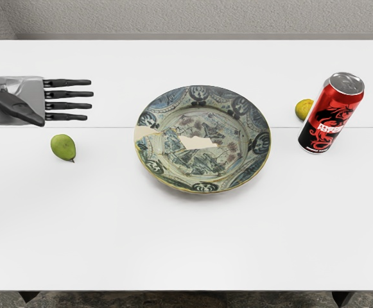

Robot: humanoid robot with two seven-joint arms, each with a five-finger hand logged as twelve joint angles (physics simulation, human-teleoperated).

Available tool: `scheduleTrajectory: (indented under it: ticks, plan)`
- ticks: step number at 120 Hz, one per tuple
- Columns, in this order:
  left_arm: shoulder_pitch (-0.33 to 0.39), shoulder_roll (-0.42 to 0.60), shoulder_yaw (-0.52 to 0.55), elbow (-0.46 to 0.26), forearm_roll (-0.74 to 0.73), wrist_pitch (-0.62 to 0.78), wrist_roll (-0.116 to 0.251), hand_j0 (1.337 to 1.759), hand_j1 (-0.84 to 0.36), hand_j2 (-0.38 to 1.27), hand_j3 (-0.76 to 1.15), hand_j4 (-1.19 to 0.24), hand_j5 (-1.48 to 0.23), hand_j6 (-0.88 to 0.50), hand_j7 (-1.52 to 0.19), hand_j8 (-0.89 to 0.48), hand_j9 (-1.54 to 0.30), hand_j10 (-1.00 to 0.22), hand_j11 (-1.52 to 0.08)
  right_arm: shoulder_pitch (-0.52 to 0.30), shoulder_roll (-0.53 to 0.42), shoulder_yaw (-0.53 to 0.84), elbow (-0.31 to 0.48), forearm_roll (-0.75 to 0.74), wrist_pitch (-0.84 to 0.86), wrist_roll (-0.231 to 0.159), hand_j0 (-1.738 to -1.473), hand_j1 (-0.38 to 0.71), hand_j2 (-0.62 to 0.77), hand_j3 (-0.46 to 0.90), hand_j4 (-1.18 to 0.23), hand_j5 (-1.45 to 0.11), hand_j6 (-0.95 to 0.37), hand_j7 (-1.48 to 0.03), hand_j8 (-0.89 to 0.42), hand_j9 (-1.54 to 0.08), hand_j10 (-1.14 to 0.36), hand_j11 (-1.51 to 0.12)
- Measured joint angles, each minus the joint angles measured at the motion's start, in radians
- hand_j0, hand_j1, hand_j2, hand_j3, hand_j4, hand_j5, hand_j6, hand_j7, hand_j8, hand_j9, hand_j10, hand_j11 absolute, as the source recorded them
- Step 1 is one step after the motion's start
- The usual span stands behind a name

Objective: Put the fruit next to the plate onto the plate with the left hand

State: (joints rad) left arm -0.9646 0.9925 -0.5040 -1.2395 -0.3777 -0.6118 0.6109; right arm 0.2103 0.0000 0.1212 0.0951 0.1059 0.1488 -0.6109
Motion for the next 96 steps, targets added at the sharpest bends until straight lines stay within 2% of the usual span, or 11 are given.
scheduleTrajectory:
  ticks: [23, 35, 54, 69, 96]
  plan:
    - [0.000, -0.018, 0.001, 0.000, -0.005, 0.000, 0.000, 1.658, 0.33, 0.00, 0.00, -0.01, -0.02, -0.01, -0.02, -0.01, -0.02, -0.01, -0.02, 0.000, 0.000, 0.000, 0.000, 0.000, 0.000, 0.000, -1.658, -0.35, 0.00, 0.00, 0.00, 0.00, 0.00, 0.00, 0.00, 0.00, 0.00, 0.00]
    - [-0.001, -0.078, 0.001, 0.007, 0.003, 0.000, 0.000, 1.658, 0.33, 0.00, 0.00, -0.01, -0.02, -0.01, -0.02, -0.01, -0.02, -0.01, -0.02, 0.000, 0.000, 0.000, 0.000, 0.000, 0.000, 0.000, -1.658, -0.35, 0.00, 0.00, 0.00, 0.00, 0.00, 0.00, 0.00, 0.00, 0.00, 0.00]
    - [-0.014, -0.220, -0.005, 0.106, 0.085, 0.000, 0.000, 1.658, 0.33, 0.00, 0.00, -0.01, -0.02, -0.01, -0.02, -0.01, -0.02, -0.01, -0.02, 0.000, 0.000, -0.001, 0.000, 0.000, 0.000, 0.000, -1.658, -0.35, 0.00, 0.00, 0.00, 0.00, 0.00, 0.00, 0.00, 0.00, 0.00, 0.00]
    - [-0.014, -0.275, -0.082, 0.158, 0.297, 0.000, 0.000, 1.658, 0.33, 0.00, 0.00, -0.01, -0.02, -0.01, -0.02, -0.01, -0.02, -0.01, -0.02, 0.000, 0.000, -0.001, 0.000, -0.001, 0.000, 0.000, -1.658, -0.35, 0.00, 0.00, 0.00, 0.00, 0.00, 0.00, 0.00, 0.00, 0.00, 0.00]
    - [-0.035, -0.302, -0.150, 0.178, 0.738, 0.006, 0.000, 1.658, 0.33, 0.00, 0.00, -0.02, -0.02, -0.02, -0.02, -0.02, -0.02, -0.02, -0.02, 0.000, 0.000, -0.001, 0.000, -0.001, 0.000, 0.000, -1.658, -0.35, 0.00, 0.00, 0.00, 0.00, 0.00, 0.00, 0.00, 0.00, 0.00, 0.00]
